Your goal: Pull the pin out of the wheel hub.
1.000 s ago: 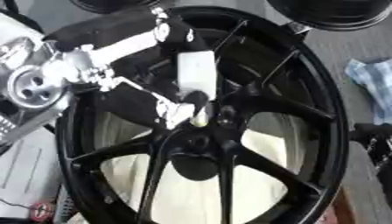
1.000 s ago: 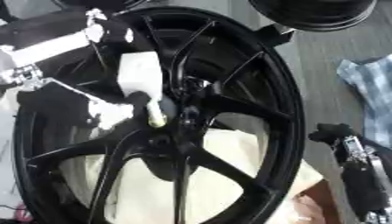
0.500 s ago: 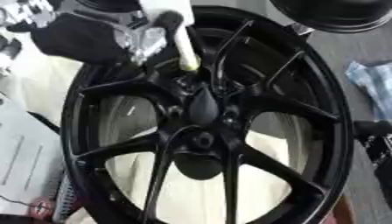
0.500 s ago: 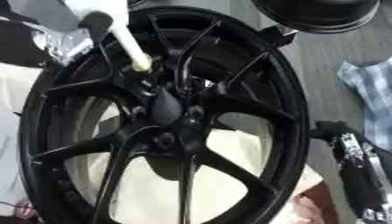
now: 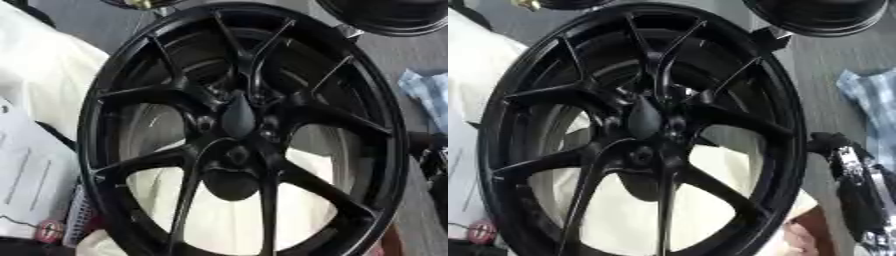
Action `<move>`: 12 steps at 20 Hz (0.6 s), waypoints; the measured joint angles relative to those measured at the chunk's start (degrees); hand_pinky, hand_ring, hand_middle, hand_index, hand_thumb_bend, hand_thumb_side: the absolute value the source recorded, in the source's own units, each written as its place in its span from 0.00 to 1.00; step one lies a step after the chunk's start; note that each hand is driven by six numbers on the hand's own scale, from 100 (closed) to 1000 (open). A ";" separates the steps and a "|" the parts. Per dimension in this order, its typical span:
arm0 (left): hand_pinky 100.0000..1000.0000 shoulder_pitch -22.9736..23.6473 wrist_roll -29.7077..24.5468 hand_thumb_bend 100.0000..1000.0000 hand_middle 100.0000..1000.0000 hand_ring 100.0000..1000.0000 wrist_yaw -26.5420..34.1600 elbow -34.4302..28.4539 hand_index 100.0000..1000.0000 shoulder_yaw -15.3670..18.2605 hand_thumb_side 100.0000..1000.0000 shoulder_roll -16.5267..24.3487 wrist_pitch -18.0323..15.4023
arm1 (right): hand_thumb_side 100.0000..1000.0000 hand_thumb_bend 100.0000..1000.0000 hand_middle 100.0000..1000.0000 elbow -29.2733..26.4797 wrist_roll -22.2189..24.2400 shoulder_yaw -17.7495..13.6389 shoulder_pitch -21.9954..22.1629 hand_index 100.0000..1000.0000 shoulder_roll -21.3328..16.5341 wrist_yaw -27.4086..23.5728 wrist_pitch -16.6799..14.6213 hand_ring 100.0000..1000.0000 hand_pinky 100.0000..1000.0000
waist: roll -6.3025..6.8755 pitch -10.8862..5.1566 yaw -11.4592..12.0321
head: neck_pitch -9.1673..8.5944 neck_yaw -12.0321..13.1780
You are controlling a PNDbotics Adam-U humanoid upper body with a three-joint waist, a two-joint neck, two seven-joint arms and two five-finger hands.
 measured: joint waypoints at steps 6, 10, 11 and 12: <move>0.66 8.37 5.18 0.00 0.32 0.56 -2.12 0.34 0.29 8.44 0.33 1.37 4.15 | 0.71 0.00 0.56 0.00 -1.66 -1.81 0.09 0.68 0.68 0.04 -1.58 0.71 1.00 | -1.01 0.02 1.89 | -0.15 -1.65; 0.66 13.58 8.49 0.00 0.32 0.56 -4.93 1.33 0.30 13.64 0.30 -0.68 7.32 | 0.70 0.00 0.56 0.00 -2.47 -2.55 -0.41 0.68 1.12 0.04 -2.39 0.71 1.00 | -1.65 0.29 2.08 | -0.67 -2.07; 0.66 14.86 9.30 0.00 0.32 0.56 -5.59 1.45 0.31 14.57 0.28 -1.43 8.11 | 0.70 0.00 0.56 0.00 -2.59 -2.65 -0.49 0.68 1.15 0.04 -2.52 0.71 1.00 | -1.78 0.41 2.06 | -0.80 -2.05; 0.67 16.15 10.09 0.00 0.33 0.56 -6.32 1.47 0.31 15.17 0.28 -2.28 8.86 | 0.70 0.00 0.56 0.00 -2.63 -2.77 -0.66 0.68 1.17 0.03 -2.57 0.71 1.00 | -1.86 0.54 1.99 | -0.94 -2.02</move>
